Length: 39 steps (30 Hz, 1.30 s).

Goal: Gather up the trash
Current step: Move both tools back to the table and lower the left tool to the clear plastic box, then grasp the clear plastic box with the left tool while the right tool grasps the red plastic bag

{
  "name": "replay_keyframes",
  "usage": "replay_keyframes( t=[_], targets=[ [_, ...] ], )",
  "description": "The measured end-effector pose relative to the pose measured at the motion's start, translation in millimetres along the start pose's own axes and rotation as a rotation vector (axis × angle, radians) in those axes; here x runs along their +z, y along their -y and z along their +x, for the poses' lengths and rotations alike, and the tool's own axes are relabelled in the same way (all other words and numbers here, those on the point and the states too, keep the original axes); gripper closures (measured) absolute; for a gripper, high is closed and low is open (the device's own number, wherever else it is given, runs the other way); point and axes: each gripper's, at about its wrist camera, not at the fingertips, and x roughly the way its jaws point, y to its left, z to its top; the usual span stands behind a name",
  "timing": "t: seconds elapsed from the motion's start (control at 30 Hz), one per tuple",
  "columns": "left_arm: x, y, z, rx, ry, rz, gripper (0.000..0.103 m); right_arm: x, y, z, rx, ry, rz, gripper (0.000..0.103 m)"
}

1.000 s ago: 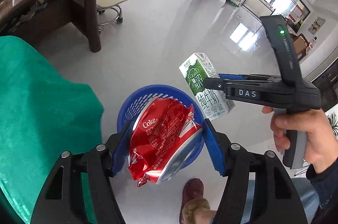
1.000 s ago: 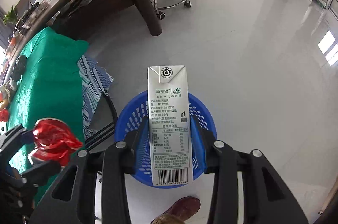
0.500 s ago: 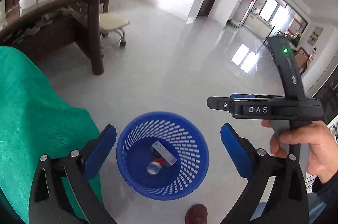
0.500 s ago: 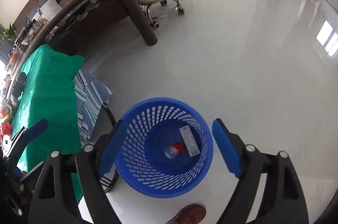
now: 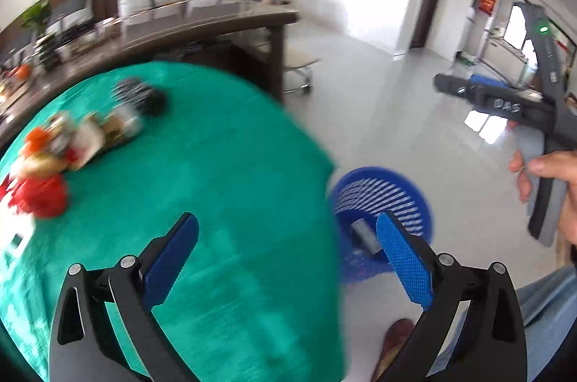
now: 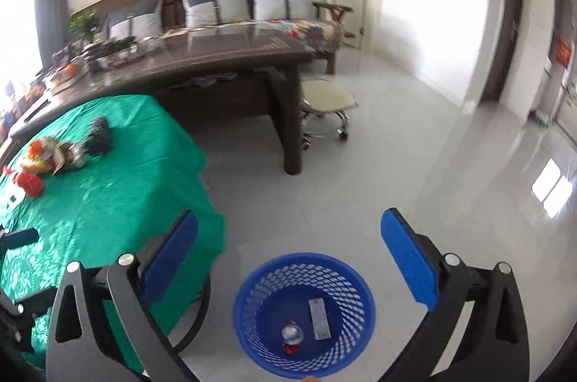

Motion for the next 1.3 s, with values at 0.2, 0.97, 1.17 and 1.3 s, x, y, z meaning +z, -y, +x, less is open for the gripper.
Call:
replay_keyframes(
  t=[0.2,0.97,1.17,1.3],
  targets=[
    [-33.5,-75.6,-34.3,0.181,-0.032,-0.083,0.005,-15.6,-127.6,5.4,0.185,-0.052,-0.103,0.005],
    [-22.3,-255.0,9.9,0.468,-0.134,-0.444,0.005,-58.6,-298.4,48.2,0.37,-0.218,-0.343,0.005],
    [-18.5,-281.0,10.2,0.478,-0.116,-0.509,0.012,-59.5,-297.9,48.9,0.379,-0.222,-0.327,0.005],
    [-22.1,-283.7,0.1,0.444,-0.083,-0.476,0.039,-58.4,-296.3,49.2,0.382,-0.224,-0.323,0.005]
  ],
)
